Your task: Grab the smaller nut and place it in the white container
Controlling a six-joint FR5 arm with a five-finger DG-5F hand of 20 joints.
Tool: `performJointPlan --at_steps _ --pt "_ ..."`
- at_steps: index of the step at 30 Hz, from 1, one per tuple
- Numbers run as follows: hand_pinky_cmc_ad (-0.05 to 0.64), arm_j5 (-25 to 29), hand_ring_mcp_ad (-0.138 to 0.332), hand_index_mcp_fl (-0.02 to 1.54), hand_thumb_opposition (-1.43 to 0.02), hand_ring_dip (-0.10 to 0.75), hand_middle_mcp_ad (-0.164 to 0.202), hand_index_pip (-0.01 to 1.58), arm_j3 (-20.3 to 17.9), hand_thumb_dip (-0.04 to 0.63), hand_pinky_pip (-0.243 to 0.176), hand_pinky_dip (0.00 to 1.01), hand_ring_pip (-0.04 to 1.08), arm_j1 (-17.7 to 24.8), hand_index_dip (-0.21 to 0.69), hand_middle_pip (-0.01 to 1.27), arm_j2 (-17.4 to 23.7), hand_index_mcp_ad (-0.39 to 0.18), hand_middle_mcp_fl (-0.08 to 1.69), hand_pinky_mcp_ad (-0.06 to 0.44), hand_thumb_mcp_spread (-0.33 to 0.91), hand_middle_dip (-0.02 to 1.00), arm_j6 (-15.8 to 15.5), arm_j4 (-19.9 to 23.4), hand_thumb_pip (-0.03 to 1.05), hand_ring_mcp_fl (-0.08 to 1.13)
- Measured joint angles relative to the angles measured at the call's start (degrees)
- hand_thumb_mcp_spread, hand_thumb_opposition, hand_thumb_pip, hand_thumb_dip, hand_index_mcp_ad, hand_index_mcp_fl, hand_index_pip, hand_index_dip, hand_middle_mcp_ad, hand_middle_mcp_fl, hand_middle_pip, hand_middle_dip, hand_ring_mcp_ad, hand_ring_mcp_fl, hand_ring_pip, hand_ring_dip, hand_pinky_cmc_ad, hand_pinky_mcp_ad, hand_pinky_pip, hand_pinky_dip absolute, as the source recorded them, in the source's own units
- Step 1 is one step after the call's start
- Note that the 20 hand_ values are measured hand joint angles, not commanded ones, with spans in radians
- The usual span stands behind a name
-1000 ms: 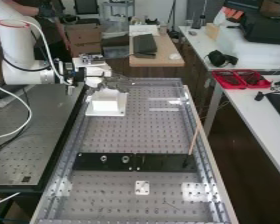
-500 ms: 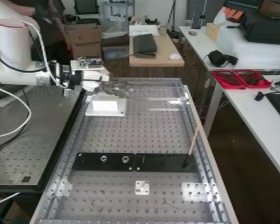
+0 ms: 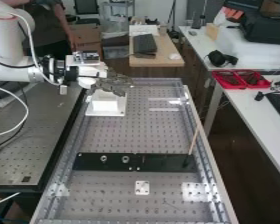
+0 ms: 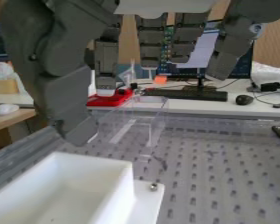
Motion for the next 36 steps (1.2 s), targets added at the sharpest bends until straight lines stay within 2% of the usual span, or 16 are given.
performJointPlan --at_steps 2,8,16,20,23,27,28,36 --pt "0.367 0.4 0.112 0.01 -0.84 0.093 0.059 0.82 2.8 0.251 -0.075 0.44 0.09 -1.8 0.084 0.13 1.1 -0.202 0.00 0.278 0.37 0.25 0.7 -2.8 0.67 0.00" --pt "0.368 0.2 0.115 0.00 -0.80 0.093 0.065 0.71 9.0 0.232 -0.079 0.51 0.10 -7.1 0.079 0.13 2.4 -0.176 0.00 0.281 0.33 0.25 0.5 -6.7 0.61 0.00" --pt "0.375 -4.6 0.126 0.01 -0.77 0.093 0.065 0.50 14.7 0.204 -0.080 0.57 0.10 -14.4 0.079 0.13 1.6 -0.141 0.01 0.298 0.31 0.25 0.3 -8.4 0.55 0.00" --pt "0.379 -4.5 0.136 0.02 -0.77 0.093 0.066 0.40 16.9 0.188 -0.087 0.59 0.10 -16.1 0.075 0.13 1.2 -0.136 0.01 0.293 0.31 0.25 0.2 -9.0 0.53 0.00" --pt "0.386 -2.5 0.134 0.02 -0.76 0.093 0.066 0.34 18.3 0.188 -0.089 0.61 0.10 -16.6 0.080 0.13 1.0 -0.136 0.01 0.314 0.31 0.25 0.2 -9.2 0.52 0.00" --pt "0.403 0.7 0.138 0.05 -0.74 0.093 0.066 0.29 19.4 0.173 -0.089 0.62 0.11 -16.9 0.089 0.13 0.8 -0.140 0.00 0.314 0.30 0.25 0.1 -9.0 0.52 0.00" --pt "0.400 1.5 0.138 0.06 -0.74 0.093 0.066 0.29 19.6 0.176 -0.089 0.63 0.11 -17.0 0.096 0.13 0.8 -0.126 0.00 0.314 0.31 0.25 0.2 -8.9 0.52 0.00" --pt "0.396 8.7 0.140 0.05 -0.73 0.093 0.066 0.21 21.1 0.159 -0.089 0.63 0.11 -16.5 0.113 0.13 -0.1 -0.113 0.01 0.312 0.30 0.25 2.0 -9.2 0.50 0.00"
